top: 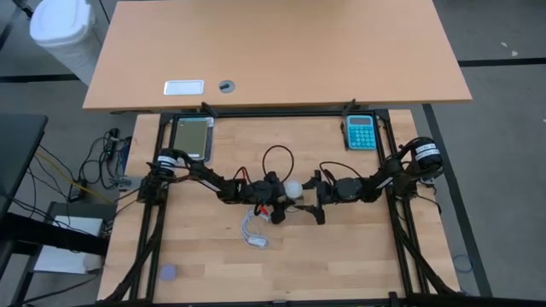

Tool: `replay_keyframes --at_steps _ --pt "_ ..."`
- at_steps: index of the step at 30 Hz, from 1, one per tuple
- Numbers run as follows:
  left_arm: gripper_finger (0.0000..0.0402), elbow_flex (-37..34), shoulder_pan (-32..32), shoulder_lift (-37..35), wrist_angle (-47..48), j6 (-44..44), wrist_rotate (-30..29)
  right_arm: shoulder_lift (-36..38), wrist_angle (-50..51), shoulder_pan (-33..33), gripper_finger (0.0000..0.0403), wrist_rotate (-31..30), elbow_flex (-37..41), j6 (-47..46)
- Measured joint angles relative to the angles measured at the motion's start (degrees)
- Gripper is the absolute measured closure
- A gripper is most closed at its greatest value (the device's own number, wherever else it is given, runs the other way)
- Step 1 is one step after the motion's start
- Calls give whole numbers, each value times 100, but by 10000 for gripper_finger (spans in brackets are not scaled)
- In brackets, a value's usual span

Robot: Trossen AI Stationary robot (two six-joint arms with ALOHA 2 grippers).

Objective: Screw lightbulb
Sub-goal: Insert the white lightbulb into the silver lamp

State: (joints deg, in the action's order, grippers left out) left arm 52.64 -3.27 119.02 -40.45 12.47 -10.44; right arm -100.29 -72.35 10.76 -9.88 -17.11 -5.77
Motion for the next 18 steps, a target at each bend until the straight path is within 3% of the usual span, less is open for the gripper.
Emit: replay_keyframes --at_steps 10,15,18 --pt "184 7 65 -4 141 63 -247 19 -662 534 91 178 399 -583" --pt "184 0 92 -2 99 61 -175 13 -323 672 97 -1256 437 -565" --pt "184 1 90 -2 107 87 -164 13 -471 440 99 -1471 411 -456"
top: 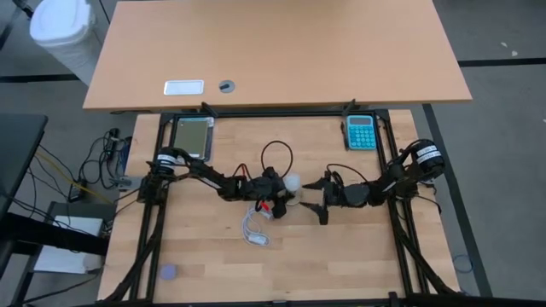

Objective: Screw lightbulb
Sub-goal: Insert the white lightbulb into the silver lamp

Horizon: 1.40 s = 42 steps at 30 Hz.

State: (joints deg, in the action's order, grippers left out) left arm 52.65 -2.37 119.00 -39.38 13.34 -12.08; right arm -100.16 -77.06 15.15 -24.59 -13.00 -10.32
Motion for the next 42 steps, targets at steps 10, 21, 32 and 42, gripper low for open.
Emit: replay_keyframes --at_steps 10,21,32,42 --pt "184 -7 -9 9 -86 1 129 0 470 -682 101 1032 -590 338" --pt "184 2 -35 9 -26 44 304 140 836 -275 115 1076 -620 122" --pt "184 -3 8 9 -9 162 -5 576 781 238 119 1194 -306 -102" --pt "184 -5 2 9 -36 115 9 658 1027 148 122 -260 -299 -2"
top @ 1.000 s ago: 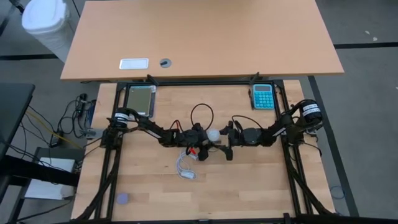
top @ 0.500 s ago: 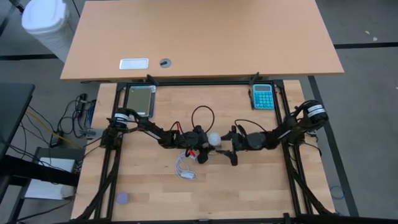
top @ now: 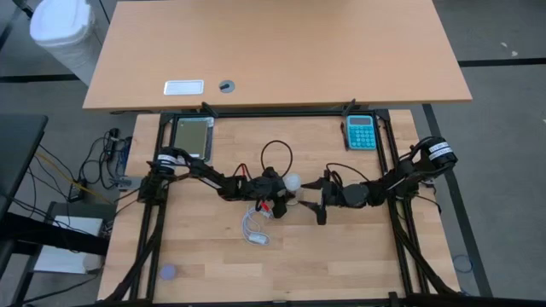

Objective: Screw lightbulb
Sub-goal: Insert the white lightbulb into the silver lamp

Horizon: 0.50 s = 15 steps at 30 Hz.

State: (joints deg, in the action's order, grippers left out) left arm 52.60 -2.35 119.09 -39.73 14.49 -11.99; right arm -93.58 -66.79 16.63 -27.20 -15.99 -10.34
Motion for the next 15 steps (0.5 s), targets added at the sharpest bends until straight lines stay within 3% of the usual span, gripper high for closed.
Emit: replay_keyframes --at_steps 12,15 --pt "184 -6 -13 7 -100 -66 120 -2 532 -735 122 823 -380 334" --pt "184 -4 -13 9 -102 -81 149 -2 615 -945 122 1409 -422 614"
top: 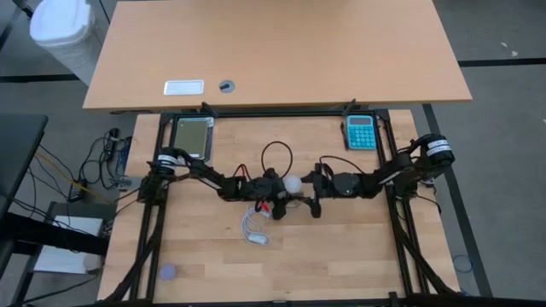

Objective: Screw lightbulb
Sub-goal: Insert the white lightbulb into the silver lamp

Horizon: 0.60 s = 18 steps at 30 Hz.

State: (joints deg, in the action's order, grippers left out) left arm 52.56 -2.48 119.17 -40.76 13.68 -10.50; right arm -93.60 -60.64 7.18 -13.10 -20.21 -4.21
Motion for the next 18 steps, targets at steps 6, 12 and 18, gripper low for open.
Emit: replay_keyframes --at_steps 6,12,18 --pt "184 0 -9 0 -40 -63 200 -144 -244 -678 127 1769 48 435" --pt "184 2 -22 0 -72 -324 677 -710 -868 -1145 140 2987 4 349" --pt "184 0 -34 2 -87 -633 1383 -1074 -1087 -1093 144 3596 -259 81"
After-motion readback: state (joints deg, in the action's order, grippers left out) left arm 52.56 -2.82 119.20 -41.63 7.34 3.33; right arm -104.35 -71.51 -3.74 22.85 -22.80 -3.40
